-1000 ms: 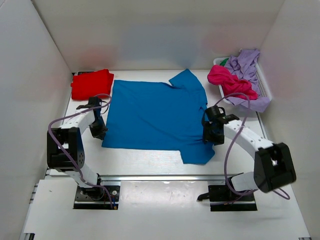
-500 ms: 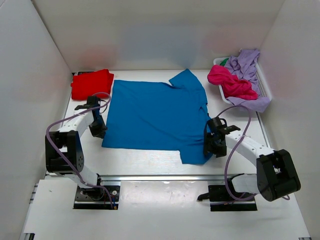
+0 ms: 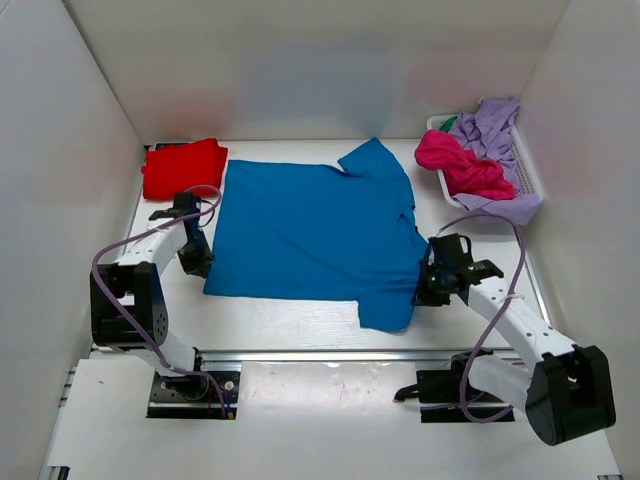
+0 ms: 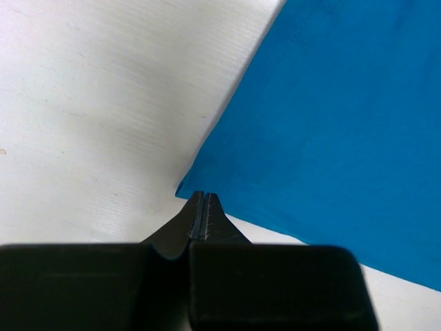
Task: Fold and stack the t-shirts
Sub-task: Grap the side of the flattened tshirt closest away from the robot with both arms
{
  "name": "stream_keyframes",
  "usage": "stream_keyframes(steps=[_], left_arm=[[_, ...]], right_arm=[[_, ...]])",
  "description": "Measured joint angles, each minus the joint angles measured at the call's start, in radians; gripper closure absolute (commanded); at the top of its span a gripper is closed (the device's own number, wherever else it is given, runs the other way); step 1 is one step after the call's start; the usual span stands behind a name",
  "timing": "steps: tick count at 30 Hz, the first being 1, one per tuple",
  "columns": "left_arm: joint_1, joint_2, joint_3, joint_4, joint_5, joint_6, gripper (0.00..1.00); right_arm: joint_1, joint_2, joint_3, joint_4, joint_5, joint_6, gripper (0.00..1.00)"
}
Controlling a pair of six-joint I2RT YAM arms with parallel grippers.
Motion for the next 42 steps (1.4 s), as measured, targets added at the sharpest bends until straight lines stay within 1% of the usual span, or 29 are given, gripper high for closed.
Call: stream_keyframes(steps=[2,4,7,9,13,17,19,23,25,28,29,31,32,33,35,36,38,39,40,41,42], left_arm=[[0.0,-0.01,0.0,-0.007,0.007,0.0,1.0],[0.0,-0.029,0.002,-0.011,0.012,0.0,1.0],[-0.002,-0.056,0.015,-0.018,0.019,0.0,1.0],[-0.015,-0.061,0.02,-0.015,0.019,-0.001,1.0],[-0.039,-0.062,0.02,-0.014,0.029,-0.004,1.0],[-0.043,-0.061,0.02,-0.016,0.02,-0.006,1.0],[-0.045,-0.053,0.02,-0.025,-0.004,-0.006,0.97],[-0.045,-0.011,0.002,-0.025,-0.035,-0.002,0.85],[-0.046,0.009,-0.014,-0.021,-0.037,-0.002,0.76],[-0.056,0.047,-0.035,-0.02,-0.039,-0.003,0.66],[-0.063,0.057,-0.04,-0.021,-0.039,-0.003,0.64],[-0.071,0.067,-0.047,-0.022,-0.04,-0.007,0.59],[-0.075,0.069,-0.05,-0.021,-0.04,-0.008,0.53],[-0.077,0.07,-0.051,-0.021,-0.04,-0.006,0.5],[-0.077,0.071,-0.055,-0.02,-0.043,-0.008,0.47],[-0.077,0.072,-0.056,-0.018,-0.045,-0.007,0.44],[-0.077,0.077,-0.063,-0.008,-0.049,-0.006,0.33],[-0.077,0.079,-0.066,-0.005,-0.051,-0.003,0.32],[-0.076,0.08,-0.066,-0.007,-0.057,-0.005,0.31],[-0.075,0.08,-0.066,-0.007,-0.061,-0.003,0.33],[-0.072,0.08,-0.066,-0.006,-0.061,-0.003,0.36]], right_arm=[[0.001,-0.025,0.071,-0.064,-0.005,-0.003,1.0],[-0.006,-0.043,0.124,-0.092,-0.013,-0.006,1.0],[-0.07,-0.06,0.192,-0.114,-0.046,-0.027,1.0],[-0.1,-0.052,0.196,-0.117,-0.052,-0.039,1.0],[-0.064,-0.002,0.164,-0.107,-0.059,-0.057,1.0],[-0.071,0.095,0.145,-0.083,-0.068,-0.079,1.0],[-0.069,0.13,0.145,-0.069,-0.059,-0.081,1.0],[-0.05,0.143,0.143,-0.043,-0.055,-0.081,0.99],[-0.044,0.143,0.14,-0.031,-0.052,-0.08,0.96],[-0.044,0.143,0.129,-0.024,-0.051,-0.079,0.96],[-0.044,0.143,0.124,-0.019,-0.051,-0.079,0.96],[-0.045,0.141,0.116,-0.019,-0.051,-0.079,0.96],[-0.046,0.141,0.111,-0.018,-0.051,-0.079,0.96],[-0.046,0.141,0.108,-0.019,-0.051,-0.079,0.96],[-0.046,0.141,0.106,-0.019,-0.049,-0.081,0.95],[-0.046,0.141,0.105,-0.019,-0.048,-0.082,0.94],[-0.047,0.141,0.105,-0.018,-0.045,-0.081,0.9],[-0.048,0.141,0.103,-0.018,-0.044,-0.081,0.88],[-0.05,0.139,0.1,-0.015,-0.044,-0.081,0.8],[-0.053,0.136,0.097,-0.016,-0.043,-0.081,0.7],[-0.053,0.132,0.094,-0.015,-0.041,-0.079,0.63]])
